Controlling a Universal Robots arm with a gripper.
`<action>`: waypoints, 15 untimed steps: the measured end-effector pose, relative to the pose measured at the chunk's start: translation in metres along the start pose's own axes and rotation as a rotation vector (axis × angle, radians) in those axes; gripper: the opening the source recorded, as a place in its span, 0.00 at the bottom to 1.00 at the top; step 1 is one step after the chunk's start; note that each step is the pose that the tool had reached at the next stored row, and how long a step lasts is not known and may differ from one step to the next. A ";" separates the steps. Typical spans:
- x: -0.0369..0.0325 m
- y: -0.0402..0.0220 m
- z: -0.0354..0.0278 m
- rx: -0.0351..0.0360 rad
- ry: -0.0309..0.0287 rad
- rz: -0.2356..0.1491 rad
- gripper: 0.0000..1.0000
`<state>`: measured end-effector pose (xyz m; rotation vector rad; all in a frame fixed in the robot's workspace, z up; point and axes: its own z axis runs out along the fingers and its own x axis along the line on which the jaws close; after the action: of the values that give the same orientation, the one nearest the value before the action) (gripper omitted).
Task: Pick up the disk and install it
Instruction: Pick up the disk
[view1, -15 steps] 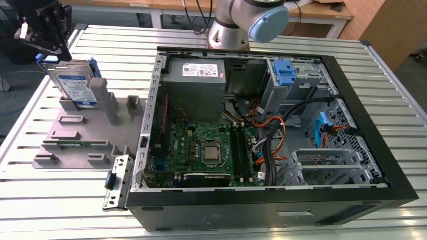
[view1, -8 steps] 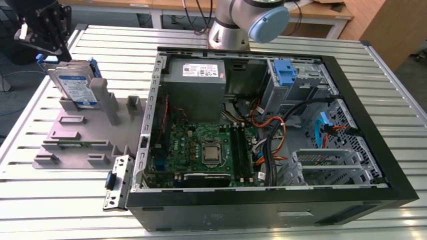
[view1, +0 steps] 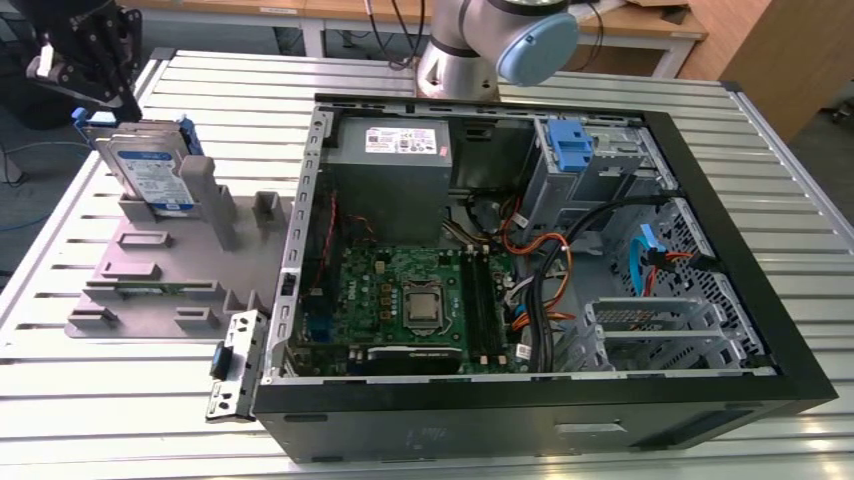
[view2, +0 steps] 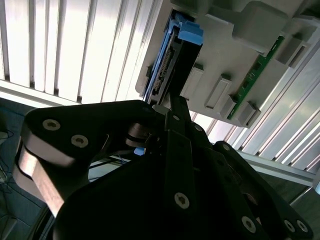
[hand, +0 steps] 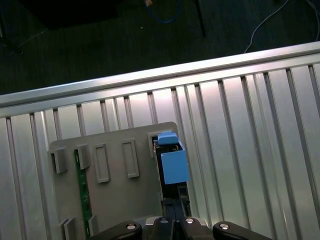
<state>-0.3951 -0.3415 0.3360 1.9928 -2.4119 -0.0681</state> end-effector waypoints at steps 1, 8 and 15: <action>0.0000 0.0000 -0.0001 0.0000 0.0000 0.000 0.11; -0.0001 0.0001 -0.0032 -0.0004 0.0003 0.000 0.11; 0.0000 0.0001 -0.0023 -0.0002 0.0005 -0.006 0.11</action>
<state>-0.3951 -0.3415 0.3384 2.0000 -2.4055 -0.0679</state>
